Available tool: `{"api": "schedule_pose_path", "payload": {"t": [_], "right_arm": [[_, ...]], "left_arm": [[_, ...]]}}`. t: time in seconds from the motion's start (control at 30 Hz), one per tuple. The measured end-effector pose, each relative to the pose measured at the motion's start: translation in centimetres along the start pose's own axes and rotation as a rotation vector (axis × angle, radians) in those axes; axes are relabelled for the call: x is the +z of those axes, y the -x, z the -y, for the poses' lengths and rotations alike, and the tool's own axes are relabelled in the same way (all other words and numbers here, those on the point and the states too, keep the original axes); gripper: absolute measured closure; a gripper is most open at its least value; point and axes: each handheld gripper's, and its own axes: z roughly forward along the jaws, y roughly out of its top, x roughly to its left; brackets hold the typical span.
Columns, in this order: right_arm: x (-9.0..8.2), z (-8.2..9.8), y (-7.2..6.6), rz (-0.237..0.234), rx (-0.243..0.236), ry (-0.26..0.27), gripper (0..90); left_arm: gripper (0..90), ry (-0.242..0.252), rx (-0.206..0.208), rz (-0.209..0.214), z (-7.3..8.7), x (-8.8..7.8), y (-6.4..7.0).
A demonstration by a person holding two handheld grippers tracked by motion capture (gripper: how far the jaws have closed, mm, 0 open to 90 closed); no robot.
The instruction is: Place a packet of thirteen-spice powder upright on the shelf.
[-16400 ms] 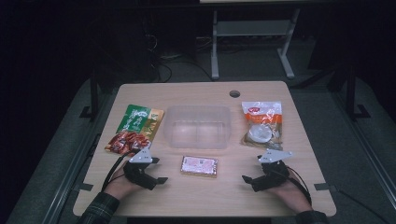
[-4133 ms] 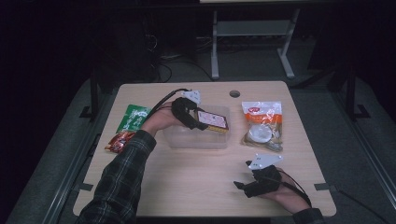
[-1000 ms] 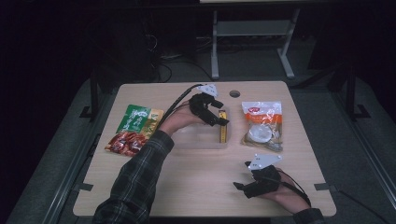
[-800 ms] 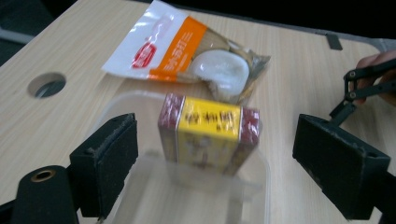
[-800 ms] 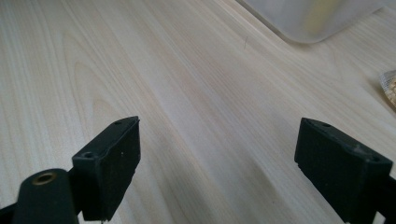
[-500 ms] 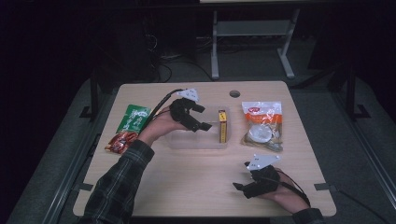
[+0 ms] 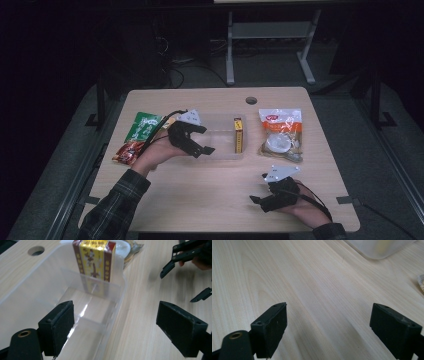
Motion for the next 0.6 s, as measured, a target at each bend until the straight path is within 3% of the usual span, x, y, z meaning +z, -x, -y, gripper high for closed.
{"api": "schedule_pose_path", "payload": {"t": [0.3,0.6], "right_arm": [[0.1,0.0,-0.1,0.000,-0.002,-0.002,13.8],[0.2,0.1,0.0,0.005,-0.003,-0.002,13.8]], "left_arm": [[14.9,0.019,-0.032,-0.035,3.3,-1.2,2.0],[14.5,0.021,-0.077,-0.023,6.8,-2.1,3.4]]}}
